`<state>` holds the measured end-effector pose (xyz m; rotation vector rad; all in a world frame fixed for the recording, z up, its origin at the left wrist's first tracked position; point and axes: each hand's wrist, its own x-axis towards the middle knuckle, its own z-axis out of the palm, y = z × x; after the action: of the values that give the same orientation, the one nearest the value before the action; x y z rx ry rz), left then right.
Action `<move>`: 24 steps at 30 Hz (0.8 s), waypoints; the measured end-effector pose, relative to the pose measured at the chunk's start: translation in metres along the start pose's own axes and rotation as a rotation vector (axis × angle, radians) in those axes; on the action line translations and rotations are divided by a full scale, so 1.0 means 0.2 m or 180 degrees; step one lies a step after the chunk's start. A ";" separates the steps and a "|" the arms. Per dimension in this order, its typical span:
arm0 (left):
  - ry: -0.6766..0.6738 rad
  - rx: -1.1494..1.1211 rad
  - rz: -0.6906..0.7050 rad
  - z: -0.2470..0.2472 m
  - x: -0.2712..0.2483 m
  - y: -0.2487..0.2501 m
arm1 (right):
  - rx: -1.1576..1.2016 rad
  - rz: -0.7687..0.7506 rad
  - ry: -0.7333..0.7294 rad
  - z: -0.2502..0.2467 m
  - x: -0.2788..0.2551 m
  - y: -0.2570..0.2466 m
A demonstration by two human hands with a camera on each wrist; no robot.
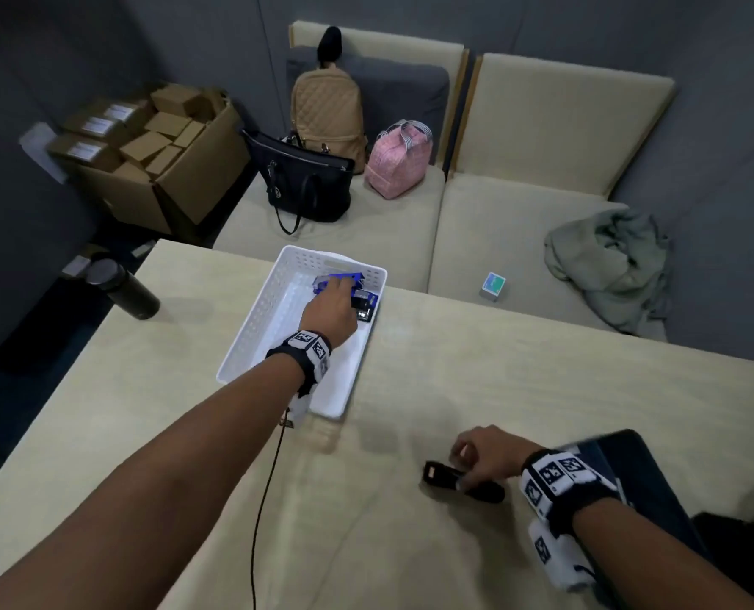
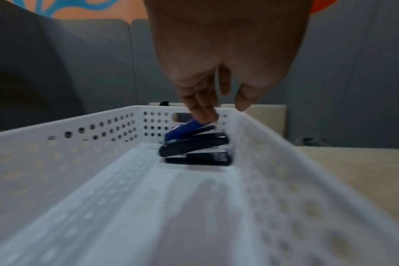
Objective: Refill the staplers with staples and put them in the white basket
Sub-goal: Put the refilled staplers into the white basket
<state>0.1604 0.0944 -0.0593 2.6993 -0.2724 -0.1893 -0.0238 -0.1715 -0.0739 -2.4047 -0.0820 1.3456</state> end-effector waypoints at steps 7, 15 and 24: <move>-0.1116 0.0170 0.1746 0.29 -0.55 0.42 | -0.0331 -0.0009 0.0946 0.27 -0.14 0.05; -0.1930 0.1049 0.1755 0.44 -0.76 0.51 | 0.0061 -0.0327 0.1718 0.24 -0.18 0.00; -0.0047 0.0731 0.1381 -0.12 -0.27 0.23 | 0.2367 -0.0399 0.1578 0.11 -0.11 -0.02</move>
<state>0.1047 0.0746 -0.0144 2.7788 -0.9207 -0.0502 -0.0533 -0.1669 -0.0645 -1.9570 0.3359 0.5402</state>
